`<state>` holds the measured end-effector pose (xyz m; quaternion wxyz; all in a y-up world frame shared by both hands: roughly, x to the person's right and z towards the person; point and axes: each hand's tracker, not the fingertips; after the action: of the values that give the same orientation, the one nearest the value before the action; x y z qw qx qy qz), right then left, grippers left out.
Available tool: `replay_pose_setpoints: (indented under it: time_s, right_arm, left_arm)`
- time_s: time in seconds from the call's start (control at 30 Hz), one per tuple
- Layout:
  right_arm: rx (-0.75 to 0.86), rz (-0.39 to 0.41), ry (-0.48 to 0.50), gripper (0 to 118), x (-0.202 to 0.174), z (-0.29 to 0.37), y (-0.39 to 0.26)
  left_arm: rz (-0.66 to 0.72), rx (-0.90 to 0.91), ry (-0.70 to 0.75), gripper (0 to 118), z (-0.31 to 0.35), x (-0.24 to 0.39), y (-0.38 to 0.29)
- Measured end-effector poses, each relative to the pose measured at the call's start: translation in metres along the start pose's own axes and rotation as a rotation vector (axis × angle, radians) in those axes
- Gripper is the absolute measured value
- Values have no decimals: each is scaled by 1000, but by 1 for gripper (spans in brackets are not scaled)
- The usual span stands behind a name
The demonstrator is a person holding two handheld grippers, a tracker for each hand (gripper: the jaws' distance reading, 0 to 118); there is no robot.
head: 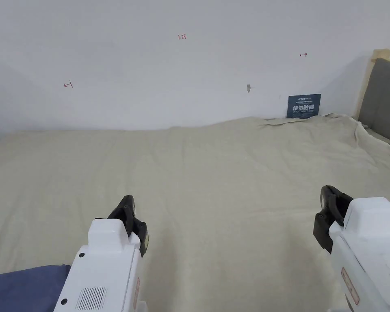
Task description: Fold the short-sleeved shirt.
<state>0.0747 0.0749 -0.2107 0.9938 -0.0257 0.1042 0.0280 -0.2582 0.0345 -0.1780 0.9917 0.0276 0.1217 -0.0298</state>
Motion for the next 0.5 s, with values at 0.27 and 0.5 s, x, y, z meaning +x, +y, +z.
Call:
replay_pose_setpoints:
  time_s: [0.27, 0.5]
  right_arm:
    - [1, -7, -12, 1, -1, 2, 2]
    - [7, -9, -14, 1, -1, 4, 2]
  left_arm:
    - [1, 17, 8, 0, -1, 7, 8]
    - [8, 21, 13, 0, -2, 7, 8]
